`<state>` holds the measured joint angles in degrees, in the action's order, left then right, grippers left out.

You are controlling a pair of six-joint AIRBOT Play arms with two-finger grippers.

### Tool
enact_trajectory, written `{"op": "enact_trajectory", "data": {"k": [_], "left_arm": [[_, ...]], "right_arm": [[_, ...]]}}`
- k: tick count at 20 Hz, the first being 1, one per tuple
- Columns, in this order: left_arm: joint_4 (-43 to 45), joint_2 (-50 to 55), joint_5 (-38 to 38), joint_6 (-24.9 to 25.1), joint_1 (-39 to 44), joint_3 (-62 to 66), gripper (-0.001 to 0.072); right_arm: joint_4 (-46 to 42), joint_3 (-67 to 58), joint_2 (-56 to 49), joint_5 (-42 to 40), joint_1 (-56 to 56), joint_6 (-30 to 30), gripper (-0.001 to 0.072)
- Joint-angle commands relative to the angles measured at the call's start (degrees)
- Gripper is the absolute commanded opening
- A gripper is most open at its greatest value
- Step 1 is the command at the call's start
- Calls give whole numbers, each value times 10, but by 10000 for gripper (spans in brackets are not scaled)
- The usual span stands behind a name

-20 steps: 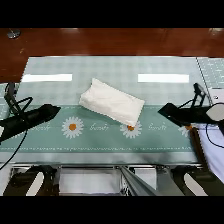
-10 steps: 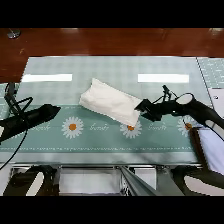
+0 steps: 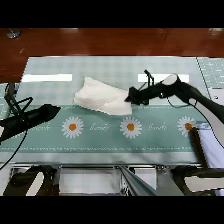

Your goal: Fold the shirts.

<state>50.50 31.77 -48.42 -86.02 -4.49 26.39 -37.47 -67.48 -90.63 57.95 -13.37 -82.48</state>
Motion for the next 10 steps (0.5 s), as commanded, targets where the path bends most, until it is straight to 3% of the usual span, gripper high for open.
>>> {"op": "enact_trajectory", "data": {"k": [1,5,7,10], "left_arm": [[0,0,0,0,0,0,29],[0,0,0,0,0,0,29],[0,0,0,0,0,0,30],[0,0,0,-1,0,0,30]], "right_arm": [[-39,-197,-7,83,-7,-14,27],[-198,-435,-7,209,6,-96,26],[-233,-516,-2,273,37,-118,26],[-232,-525,51,312,121,-131,26]]}}
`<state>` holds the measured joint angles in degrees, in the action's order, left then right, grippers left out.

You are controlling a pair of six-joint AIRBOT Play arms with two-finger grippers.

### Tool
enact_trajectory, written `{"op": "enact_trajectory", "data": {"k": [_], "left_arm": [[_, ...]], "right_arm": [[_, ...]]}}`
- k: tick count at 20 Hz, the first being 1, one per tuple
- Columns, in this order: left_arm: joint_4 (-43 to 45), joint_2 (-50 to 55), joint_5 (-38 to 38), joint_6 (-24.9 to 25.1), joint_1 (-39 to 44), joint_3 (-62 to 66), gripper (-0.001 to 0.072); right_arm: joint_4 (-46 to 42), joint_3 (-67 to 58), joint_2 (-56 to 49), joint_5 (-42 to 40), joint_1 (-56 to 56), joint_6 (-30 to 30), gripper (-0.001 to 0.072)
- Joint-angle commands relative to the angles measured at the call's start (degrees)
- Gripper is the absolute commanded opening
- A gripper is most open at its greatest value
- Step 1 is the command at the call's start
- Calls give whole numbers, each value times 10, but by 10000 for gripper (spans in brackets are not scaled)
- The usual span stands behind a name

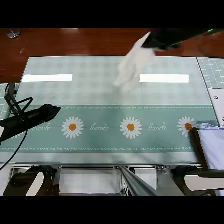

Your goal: Fold the shirts.

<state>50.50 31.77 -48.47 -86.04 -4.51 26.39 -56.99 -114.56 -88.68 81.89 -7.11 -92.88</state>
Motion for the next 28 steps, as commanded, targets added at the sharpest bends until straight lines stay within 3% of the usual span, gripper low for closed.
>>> {"op": "enact_trajectory", "data": {"k": [1,3,6,9,17,20,21,22,23,24,26,27,28], "left_arm": [[-5,0,1,-2,0,0,30],[-17,0,3,-2,0,0,30],[-33,0,3,-2,0,0,30],[-47,0,8,-2,0,0,30],[-47,0,35,14,0,0,30],[-47,0,36,16,0,0,30],[-47,0,35,16,0,0,30],[-47,0,37,16,0,0,30],[-47,0,40,16,0,0,30],[-47,0,47,16,0,0,30],[-47,1,61,37,-3,16,29],[-47,2,63,39,-7,39,28],[-47,6,67,40,-9,71,28]], "right_arm": [[-38,-54,46,102,95,-37,26],[-59,-54,74,167,172,-47,26],[-172,-40,119,245,276,-66,26],[-212,81,211,245,383,-85,26],[-430,365,472,245,650,-99,27],[-424,426,514,245,761,-91,28],[-407,441,522,244,780,-95,46],[-405,454,525,244,791,-100,226],[-412,458,523,242,793,-101,500],[-419,456,516,231,790,-93,637],[-381,440,492,200,774,-80,631],[-356,419,473,175,758,-80,595],[-334,394,452,150,736,-80,489]]}}
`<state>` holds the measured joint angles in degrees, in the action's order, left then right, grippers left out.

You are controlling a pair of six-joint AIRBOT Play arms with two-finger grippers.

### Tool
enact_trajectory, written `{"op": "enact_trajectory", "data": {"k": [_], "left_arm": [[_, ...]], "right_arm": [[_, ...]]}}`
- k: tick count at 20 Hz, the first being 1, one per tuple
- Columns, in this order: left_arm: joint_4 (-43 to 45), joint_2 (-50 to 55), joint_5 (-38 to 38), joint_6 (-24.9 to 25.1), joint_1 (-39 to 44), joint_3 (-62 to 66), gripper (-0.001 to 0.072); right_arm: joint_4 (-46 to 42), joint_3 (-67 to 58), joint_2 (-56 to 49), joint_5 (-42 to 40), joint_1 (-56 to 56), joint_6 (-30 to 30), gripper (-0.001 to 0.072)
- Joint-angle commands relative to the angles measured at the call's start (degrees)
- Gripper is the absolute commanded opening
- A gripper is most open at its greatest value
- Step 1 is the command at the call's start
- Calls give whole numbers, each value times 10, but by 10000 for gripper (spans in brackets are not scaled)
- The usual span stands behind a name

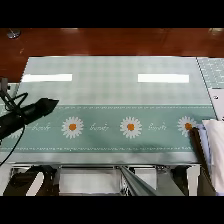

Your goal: Fold the shirts.

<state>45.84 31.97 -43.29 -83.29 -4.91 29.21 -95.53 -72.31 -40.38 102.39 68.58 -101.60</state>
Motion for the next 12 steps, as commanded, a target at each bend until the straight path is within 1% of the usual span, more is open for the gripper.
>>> {"op": "enact_trajectory", "data": {"k": [1,2,3,4,5,6,7,8,9,10,11,12], "left_arm": [[0,13,27,17,-5,79,27],[0,33,35,32,-5,126,27],[0,66,32,43,-4,184,27],[0,105,17,46,-3,246,27],[0,153,-11,47,6,317,27],[3,200,-42,54,21,379,27],[15,244,-71,57,44,432,27],[39,286,-101,56,74,473,27],[71,319,-120,54,105,488,27],[125,349,-136,32,134,484,27],[192,379,-162,-8,156,474,28],[240,405,-190,-41,166,461,28]], "right_arm": [[86,-61,-58,-84,-55,8,323],[138,-92,-83,-117,-97,18,127],[221,-122,-111,-175,-154,32,27],[308,-141,-132,-240,-219,35,26],[375,-152,-152,-315,-306,43,26],[380,-153,-169,-375,-400,62,26],[325,-153,-193,-412,-503,63,26],[250,-153,-223,-418,-591,54,26],[165,-146,-261,-402,-672,38,26],[84,-131,-302,-379,-736,21,25],[23,-107,-337,-369,-778,4,25],[-14,-76,-369,-369,-804,-9,25]]}}
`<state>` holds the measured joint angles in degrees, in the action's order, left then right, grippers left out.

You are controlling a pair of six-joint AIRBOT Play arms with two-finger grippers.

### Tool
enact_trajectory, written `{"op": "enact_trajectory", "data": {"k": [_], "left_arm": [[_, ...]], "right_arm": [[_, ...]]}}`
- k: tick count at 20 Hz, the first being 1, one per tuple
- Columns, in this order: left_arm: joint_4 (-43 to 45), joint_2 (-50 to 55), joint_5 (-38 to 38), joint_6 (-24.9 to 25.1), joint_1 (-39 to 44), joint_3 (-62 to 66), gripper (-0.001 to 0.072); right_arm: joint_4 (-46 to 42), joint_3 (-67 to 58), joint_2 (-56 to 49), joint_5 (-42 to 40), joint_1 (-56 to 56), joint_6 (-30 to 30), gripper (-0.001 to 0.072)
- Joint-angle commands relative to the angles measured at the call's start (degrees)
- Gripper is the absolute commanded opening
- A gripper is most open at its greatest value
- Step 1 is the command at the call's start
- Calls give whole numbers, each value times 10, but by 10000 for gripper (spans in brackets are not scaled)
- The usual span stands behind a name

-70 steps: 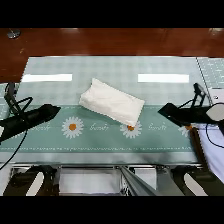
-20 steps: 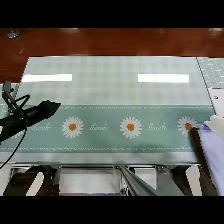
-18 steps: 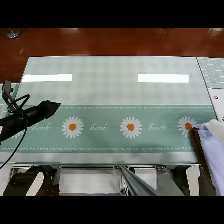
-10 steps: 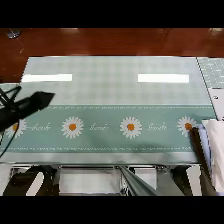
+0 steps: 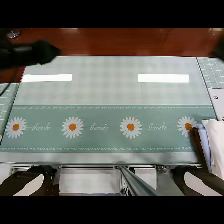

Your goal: Fold the shirts.

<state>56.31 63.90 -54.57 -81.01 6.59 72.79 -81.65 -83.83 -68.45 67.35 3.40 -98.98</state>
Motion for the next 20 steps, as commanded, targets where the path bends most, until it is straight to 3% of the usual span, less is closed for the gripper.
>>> {"op": "enact_trajectory", "data": {"k": [1,5,9,20], "left_arm": [[156,106,-97,-79,53,12,29],[157,127,-80,-81,51,-9,30],[157,129,-115,-80,51,-9,29],[157,129,-115,-80,51,-9,30]], "right_arm": [[-159,67,-114,-18,-160,-38,25],[-156,123,-167,-5,-149,-58,25],[-162,122,-158,4,-149,-53,25],[-162,122,-158,3,-149,-53,26]]}}
